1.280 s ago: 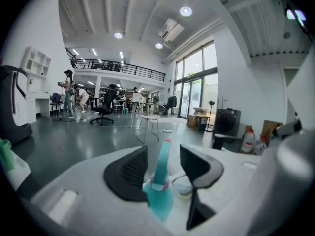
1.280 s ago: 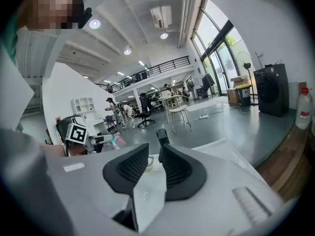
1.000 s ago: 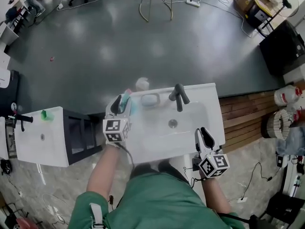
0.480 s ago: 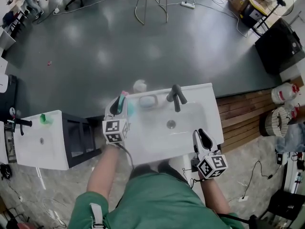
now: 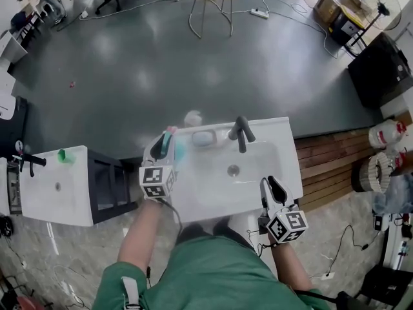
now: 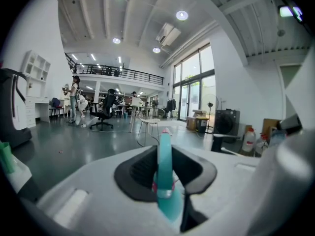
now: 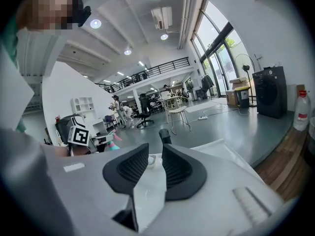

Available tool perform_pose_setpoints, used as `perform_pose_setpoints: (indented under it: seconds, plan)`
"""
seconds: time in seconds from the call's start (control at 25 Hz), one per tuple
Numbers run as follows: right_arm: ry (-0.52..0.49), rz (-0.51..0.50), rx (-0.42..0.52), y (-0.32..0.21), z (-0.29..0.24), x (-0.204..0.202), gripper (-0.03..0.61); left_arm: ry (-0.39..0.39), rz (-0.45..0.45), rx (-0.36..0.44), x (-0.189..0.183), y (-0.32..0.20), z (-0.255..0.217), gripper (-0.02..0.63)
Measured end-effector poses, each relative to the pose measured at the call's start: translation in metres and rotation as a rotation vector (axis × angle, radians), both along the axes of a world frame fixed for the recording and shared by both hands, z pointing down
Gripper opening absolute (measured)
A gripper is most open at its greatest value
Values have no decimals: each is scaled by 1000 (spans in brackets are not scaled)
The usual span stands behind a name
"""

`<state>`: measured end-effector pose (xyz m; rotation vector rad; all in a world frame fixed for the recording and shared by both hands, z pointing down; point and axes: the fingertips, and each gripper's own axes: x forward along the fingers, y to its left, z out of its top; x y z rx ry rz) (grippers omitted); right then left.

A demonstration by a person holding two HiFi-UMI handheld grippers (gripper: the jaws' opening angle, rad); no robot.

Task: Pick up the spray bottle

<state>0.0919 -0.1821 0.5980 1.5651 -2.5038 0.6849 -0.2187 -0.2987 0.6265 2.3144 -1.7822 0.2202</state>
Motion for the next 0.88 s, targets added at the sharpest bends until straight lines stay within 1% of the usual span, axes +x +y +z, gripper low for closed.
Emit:
perform_pose_setpoints:
  seconds: [0.36, 0.48, 0.56, 0.88]
  plan:
    - [30, 2, 33, 9, -13, 1, 87, 11, 19, 34, 5, 27, -35, 81]
    - [51, -2, 63, 9, -22, 5, 86, 22, 28, 49, 13, 35, -51, 81]
    - [60, -6, 87, 11, -28, 6, 72, 28, 37, 61, 18, 42, -62, 81]
    - [57, -13, 125, 16, -49, 12, 71, 44, 45, 92, 33, 67, -99, 81]
